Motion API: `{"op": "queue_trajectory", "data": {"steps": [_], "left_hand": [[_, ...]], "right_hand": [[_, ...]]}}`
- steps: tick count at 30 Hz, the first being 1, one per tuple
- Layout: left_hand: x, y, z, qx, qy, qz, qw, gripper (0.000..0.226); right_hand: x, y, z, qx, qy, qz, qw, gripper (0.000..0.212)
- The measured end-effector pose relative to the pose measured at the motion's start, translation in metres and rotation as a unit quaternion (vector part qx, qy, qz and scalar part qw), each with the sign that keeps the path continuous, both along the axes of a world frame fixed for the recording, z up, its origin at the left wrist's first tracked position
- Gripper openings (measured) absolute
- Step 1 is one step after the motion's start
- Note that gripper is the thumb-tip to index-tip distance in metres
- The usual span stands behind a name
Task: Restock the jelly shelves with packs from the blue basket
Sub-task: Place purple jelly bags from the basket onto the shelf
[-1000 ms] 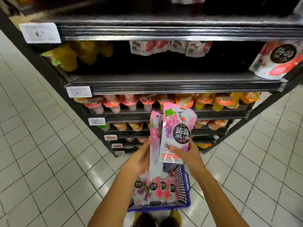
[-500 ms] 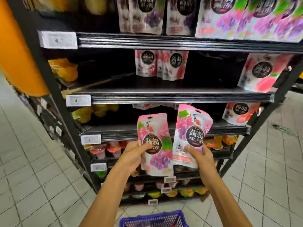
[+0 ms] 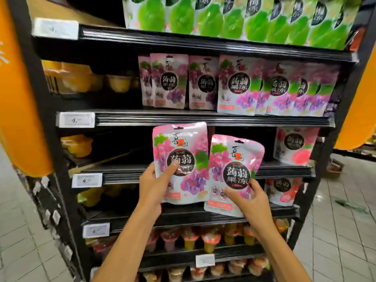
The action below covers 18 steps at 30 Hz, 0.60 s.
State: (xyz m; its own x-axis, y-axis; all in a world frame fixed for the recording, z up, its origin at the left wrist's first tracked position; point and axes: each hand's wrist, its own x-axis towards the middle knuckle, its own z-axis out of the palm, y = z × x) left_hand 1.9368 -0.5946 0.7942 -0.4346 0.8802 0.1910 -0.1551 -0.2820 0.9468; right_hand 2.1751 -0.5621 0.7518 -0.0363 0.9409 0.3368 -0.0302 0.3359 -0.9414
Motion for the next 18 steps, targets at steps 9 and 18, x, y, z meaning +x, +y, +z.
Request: {"op": "queue_trajectory", "data": {"steps": [9,18], "left_hand": [[0.003,0.026,0.052,0.044,0.06,0.015,0.997,0.026],[-0.004,0.044,0.07,0.057,0.066,0.026,0.996,0.026]], "right_hand": [[0.007,0.038,0.06,0.073,0.037,-0.045,0.996,0.052],[0.005,0.079,0.117,0.128,-0.038,-0.077,0.988,0.048]]}}
